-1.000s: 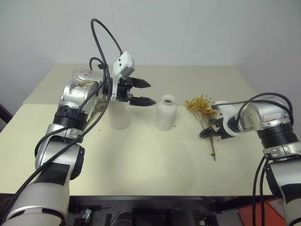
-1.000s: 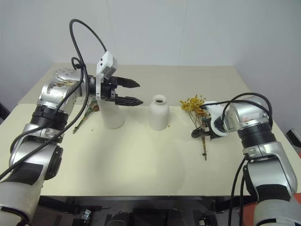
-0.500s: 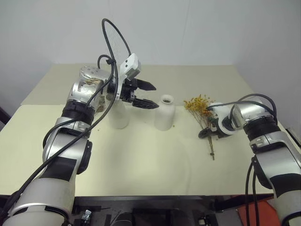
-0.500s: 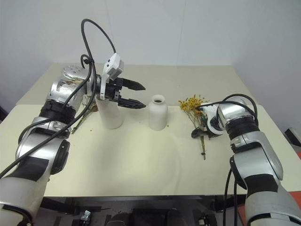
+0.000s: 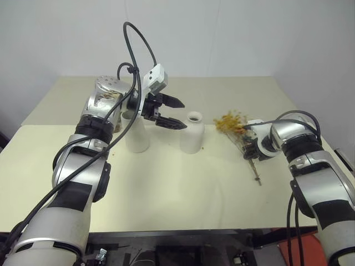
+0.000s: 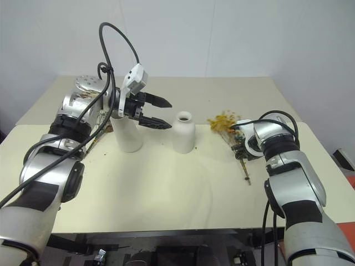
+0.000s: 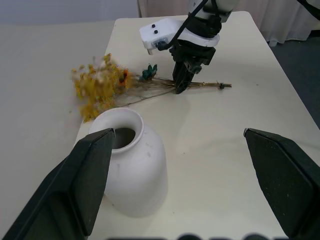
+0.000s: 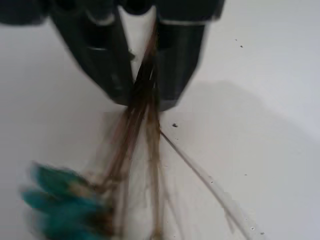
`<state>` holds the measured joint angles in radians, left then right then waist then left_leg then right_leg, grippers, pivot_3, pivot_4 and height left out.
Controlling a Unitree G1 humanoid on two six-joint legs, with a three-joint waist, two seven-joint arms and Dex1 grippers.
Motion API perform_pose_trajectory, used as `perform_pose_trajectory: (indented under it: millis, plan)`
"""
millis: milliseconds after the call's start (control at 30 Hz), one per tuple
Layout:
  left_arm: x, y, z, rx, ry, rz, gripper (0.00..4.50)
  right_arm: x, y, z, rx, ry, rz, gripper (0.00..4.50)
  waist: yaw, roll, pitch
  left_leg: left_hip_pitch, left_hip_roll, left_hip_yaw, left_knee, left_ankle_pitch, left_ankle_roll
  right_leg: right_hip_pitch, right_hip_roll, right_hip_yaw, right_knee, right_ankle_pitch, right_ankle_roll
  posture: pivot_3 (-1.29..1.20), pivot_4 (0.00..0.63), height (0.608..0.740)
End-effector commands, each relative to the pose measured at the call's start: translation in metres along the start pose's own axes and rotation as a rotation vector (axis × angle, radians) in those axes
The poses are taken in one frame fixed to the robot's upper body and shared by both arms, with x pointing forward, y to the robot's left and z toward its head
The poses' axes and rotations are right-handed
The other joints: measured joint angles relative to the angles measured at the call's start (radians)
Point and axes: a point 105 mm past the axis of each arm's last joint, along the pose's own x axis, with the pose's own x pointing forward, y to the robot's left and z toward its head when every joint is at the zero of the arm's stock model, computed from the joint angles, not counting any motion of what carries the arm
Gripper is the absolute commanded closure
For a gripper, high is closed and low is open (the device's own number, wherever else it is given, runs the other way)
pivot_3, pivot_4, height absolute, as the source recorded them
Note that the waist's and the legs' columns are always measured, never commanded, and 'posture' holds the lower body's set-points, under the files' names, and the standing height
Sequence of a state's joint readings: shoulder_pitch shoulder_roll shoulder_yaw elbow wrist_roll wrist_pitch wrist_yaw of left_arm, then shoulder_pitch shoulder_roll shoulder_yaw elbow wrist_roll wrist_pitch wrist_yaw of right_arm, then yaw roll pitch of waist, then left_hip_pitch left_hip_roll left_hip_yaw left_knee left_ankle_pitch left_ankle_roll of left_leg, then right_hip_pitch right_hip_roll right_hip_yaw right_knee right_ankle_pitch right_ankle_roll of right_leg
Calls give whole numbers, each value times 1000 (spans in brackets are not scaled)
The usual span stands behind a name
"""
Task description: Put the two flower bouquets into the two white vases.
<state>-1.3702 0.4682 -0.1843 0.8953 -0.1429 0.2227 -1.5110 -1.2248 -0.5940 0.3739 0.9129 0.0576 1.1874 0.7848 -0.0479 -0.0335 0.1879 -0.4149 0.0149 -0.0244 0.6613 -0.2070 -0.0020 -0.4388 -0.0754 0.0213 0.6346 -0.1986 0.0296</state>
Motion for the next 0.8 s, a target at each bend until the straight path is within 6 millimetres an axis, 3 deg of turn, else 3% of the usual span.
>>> perform_pose_trajectory:
  millis: [33, 300, 367, 533, 667, 800]
  plan:
    - [-6, 3, 18, 56, -25, 15, 0, -3, 2, 5, 31, -26, 29, 4466, 0, 0, 0, 0, 0, 0, 0, 0, 0, 0, 0, 0, 0, 0, 0, 0, 150, 740]
    - [-8, 8, 21, 72, -22, 41, 0, -40, 2, 45, 142, -247, 78, 4466, 2, 1, 1, -1, -1, 0, 0, 0, 0, -3, -1, 1, 7, 0, 0, 0, 150, 740]
    - [-10, 11, 23, 75, -19, 55, 0, -67, 5, 75, 166, -438, 117, 4466, 1, 1, 1, -1, -1, 0, 0, 0, 0, -3, 0, 1, 6, 0, 0, 0, 150, 740]
    - [-10, 16, 25, 71, -16, 75, 0, -116, 14, 126, 190, -807, 137, 4466, 1, 1, 1, -1, -1, 0, 0, 0, 0, -3, 0, 1, 6, 0, 0, 0, 150, 740]
    - [-6, 17, 25, 61, -10, 69, 0, -148, 31, 155, 204, -1093, 165, 4466, 0, 1, 1, -1, -1, 0, 0, 0, 0, -4, 0, 1, 6, 0, 0, 0, 150, 740]
    - [-4, 19, 23, 52, -2, 80, 0, -163, 49, 168, 192, -1278, 221, 4466, 2, 1, 1, -2, -1, 0, 0, 0, 0, -4, 0, 1, 9, 0, 0, 0, 150, 740]
